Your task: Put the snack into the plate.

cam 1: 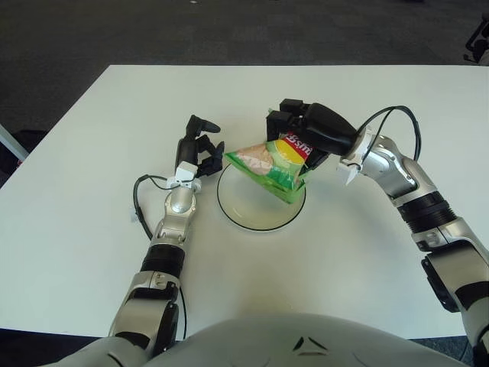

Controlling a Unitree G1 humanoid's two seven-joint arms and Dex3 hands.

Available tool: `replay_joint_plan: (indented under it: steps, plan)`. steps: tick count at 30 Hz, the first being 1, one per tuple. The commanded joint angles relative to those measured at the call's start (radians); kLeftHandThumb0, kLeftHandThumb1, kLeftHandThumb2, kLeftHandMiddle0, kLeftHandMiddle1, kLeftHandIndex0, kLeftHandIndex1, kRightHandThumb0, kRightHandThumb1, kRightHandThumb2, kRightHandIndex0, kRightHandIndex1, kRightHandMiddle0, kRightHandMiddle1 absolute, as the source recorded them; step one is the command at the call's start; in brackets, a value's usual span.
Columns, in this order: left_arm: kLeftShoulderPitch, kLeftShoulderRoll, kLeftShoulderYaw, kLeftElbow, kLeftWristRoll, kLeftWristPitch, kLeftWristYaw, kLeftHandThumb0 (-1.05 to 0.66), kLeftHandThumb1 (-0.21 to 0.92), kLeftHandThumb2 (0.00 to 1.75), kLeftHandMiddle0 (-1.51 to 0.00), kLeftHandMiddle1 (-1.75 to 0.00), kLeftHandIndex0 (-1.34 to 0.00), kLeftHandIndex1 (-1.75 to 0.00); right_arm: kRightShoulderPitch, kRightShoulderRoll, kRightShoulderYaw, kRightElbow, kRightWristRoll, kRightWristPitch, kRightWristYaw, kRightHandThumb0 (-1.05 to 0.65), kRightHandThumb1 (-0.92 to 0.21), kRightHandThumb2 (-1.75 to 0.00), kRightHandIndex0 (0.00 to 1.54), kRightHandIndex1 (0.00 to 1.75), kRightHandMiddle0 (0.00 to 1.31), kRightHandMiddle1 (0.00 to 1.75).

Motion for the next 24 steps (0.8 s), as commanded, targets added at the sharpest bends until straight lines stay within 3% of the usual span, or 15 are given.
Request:
replay_joint_plan:
  steps: [1, 4, 5, 6, 8, 10, 16, 24]
  plan:
    - [0.023, 0.001, -0.002, 0.021, 0.009, 0.0, 0.012, -0.39, 0.66, 0.86, -0.89, -1.75, -0.36, -1.75, -0.03, -0.027, 0.013, 0.0, 0.083, -0.005, 0.12, 0.17, -0.91, -0.31, 0.48, 1.43, 0.26, 1.16]
    - [0.023, 0.001, -0.003, 0.02, 0.011, 0.002, 0.014, -0.39, 0.66, 0.87, -0.89, -1.75, -0.36, -1.75, -0.051, -0.029, 0.024, 0.036, 0.099, -0.028, 0.184, 0.3, -0.92, -0.29, 0.45, 1.47, 0.31, 0.77]
    - [0.023, 0.001, -0.003, 0.019, 0.011, 0.002, 0.014, -0.39, 0.66, 0.87, -0.89, -1.75, -0.36, -1.75, -0.055, -0.028, 0.025, 0.044, 0.101, -0.032, 0.199, 0.2, -0.9, -0.27, 0.42, 1.3, 0.31, 0.73]
    - [0.023, 0.001, -0.003, 0.019, 0.011, 0.003, 0.014, -0.39, 0.66, 0.87, -0.89, -1.75, -0.36, -1.75, -0.059, -0.026, 0.027, 0.05, 0.107, -0.028, 0.219, 0.04, -0.9, -0.2, 0.43, 0.93, 0.34, 0.64]
    - [0.024, 0.002, -0.003, 0.017, 0.012, 0.003, 0.014, -0.39, 0.66, 0.87, -0.89, -1.75, -0.36, -1.75, -0.064, -0.025, 0.03, 0.058, 0.121, -0.018, 0.259, -0.09, -0.91, -0.11, 0.45, 0.5, 0.38, 0.48]
    - [0.024, 0.002, -0.003, 0.016, 0.012, 0.004, 0.014, -0.39, 0.66, 0.87, -0.89, -1.75, -0.36, -1.75, -0.069, -0.025, 0.033, 0.059, 0.138, -0.005, 0.301, -0.17, -0.92, -0.05, 0.4, 0.21, 0.41, 0.32]
    - [0.026, 0.002, -0.004, 0.011, 0.011, 0.008, 0.012, -0.39, 0.66, 0.87, -0.89, -1.75, -0.36, -1.75, -0.066, -0.02, 0.027, 0.049, 0.171, 0.023, 0.381, -0.15, -0.92, -0.03, 0.25, 0.02, 0.35, 0.09]
    - [0.031, 0.001, -0.006, 0.0, 0.012, 0.014, 0.011, -0.39, 0.66, 0.87, -0.9, -1.75, -0.36, -1.75, -0.055, -0.013, 0.013, 0.044, 0.179, 0.022, 0.41, -0.13, -0.92, -0.07, 0.18, 0.0, 0.29, 0.02]
